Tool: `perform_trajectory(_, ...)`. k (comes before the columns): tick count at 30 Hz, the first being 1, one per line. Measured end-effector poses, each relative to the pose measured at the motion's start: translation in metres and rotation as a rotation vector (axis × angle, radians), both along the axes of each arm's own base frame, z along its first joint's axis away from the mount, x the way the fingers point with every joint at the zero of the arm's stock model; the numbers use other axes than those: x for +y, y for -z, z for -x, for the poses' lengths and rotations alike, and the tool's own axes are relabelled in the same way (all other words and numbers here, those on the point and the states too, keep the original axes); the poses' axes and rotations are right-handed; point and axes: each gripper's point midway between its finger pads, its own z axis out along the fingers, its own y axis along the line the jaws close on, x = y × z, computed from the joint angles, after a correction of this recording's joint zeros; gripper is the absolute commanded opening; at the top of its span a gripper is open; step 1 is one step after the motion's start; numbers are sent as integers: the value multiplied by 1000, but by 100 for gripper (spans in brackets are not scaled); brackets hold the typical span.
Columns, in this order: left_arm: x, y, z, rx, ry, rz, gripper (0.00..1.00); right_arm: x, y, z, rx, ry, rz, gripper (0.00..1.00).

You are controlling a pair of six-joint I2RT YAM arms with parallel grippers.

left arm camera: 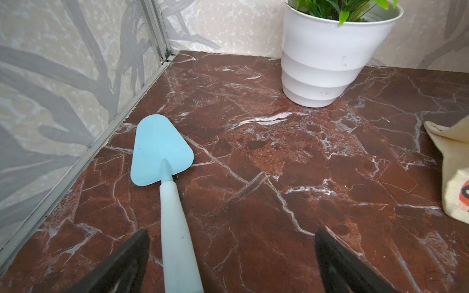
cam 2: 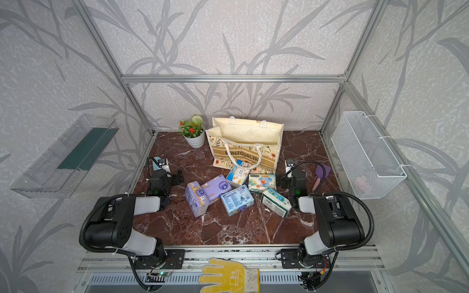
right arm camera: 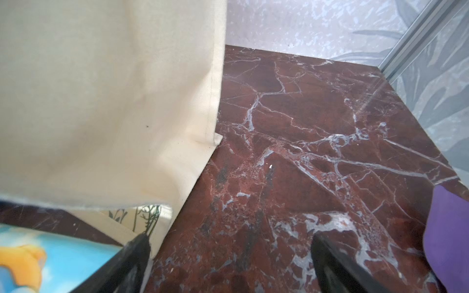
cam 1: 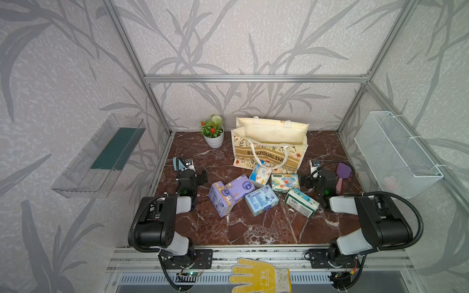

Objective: Put tissues into the canvas bag
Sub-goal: Pick up the pack of facial tissues from the center of the board.

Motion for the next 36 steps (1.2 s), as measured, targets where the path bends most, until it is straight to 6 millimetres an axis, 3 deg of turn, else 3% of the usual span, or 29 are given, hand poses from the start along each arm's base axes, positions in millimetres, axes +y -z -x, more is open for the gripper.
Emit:
perform_trajectory(23, 0, 0, 0, 0, -1, 1, 99, 0, 0, 0, 0, 0, 0, 99)
perform_trajectory(28, 8, -2, 0, 41, -48, 2, 97, -2, 0, 1, 16, 13, -2, 100)
perform_trajectory(31, 17, -39, -9, 30, -97, 13, 94, -9, -18, 1, 48, 56, -23, 100)
perform_trajectory(34, 22, -94, -9, -77, -144, 47, 94, -15, -62, -4, 0, 97, -68, 100)
perform_trajectory(36, 24, -117, -1, -123, -167, 78, 93, -17, -87, -2, -28, 113, -103, 100)
